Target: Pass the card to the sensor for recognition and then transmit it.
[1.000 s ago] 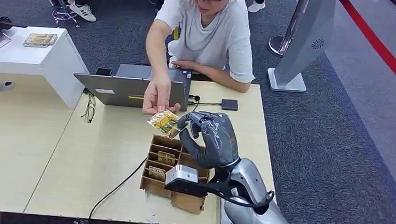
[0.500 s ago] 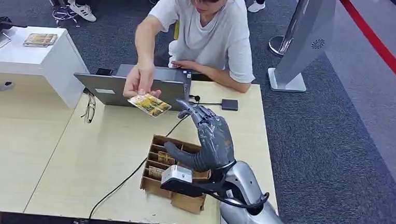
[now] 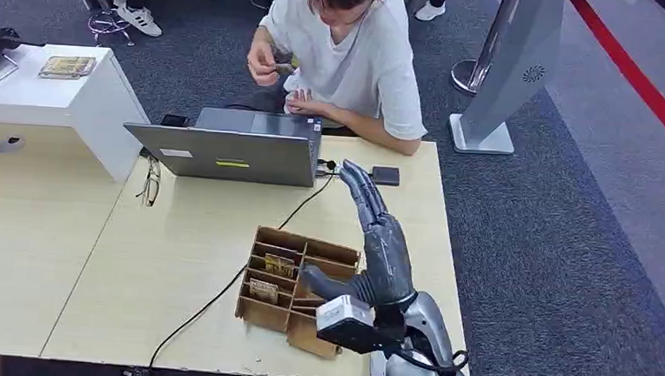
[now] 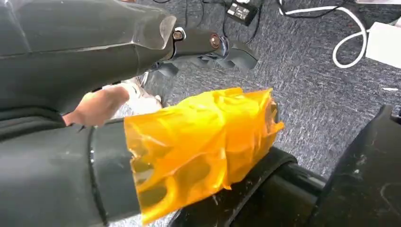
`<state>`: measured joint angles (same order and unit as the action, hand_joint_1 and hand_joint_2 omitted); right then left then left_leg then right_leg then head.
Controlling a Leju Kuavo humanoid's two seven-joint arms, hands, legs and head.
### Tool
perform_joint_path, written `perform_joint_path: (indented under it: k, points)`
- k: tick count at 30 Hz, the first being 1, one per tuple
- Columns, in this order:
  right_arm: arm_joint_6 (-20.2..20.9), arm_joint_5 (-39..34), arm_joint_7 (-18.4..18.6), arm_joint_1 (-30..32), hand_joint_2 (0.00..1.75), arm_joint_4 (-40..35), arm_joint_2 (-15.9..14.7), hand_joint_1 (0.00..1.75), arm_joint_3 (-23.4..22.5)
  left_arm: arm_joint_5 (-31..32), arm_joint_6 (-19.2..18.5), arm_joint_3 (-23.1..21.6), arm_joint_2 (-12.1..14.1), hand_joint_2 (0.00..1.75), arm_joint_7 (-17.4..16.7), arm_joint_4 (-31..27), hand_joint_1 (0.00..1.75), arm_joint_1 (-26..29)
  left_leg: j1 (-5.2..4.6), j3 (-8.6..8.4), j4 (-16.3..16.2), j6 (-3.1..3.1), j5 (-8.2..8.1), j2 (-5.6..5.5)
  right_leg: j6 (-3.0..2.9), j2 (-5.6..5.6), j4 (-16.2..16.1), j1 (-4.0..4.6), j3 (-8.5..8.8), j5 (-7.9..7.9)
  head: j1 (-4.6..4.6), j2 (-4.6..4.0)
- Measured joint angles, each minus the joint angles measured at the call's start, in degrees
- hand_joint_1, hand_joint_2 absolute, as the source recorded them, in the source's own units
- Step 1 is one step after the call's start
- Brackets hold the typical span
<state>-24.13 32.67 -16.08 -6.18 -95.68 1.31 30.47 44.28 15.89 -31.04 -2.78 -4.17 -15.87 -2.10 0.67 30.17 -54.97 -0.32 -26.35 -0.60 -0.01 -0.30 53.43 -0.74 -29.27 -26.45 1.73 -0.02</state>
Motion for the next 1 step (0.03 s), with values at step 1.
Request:
perform_joint_path:
  k: [1]
  points:
    - [0.3,-1.5,-1.4,1.0,0.0,-0.7,-0.2,0.0,-0.4,-0.1,0.2,0.0,0.0,0.0,0.0,0.0,0.0,0.1,0.0,0.01,0.0,0.0,-0.01,0.0,0.0,0.0,0.0,0.0,0.0,0.0,0.0,0.0]
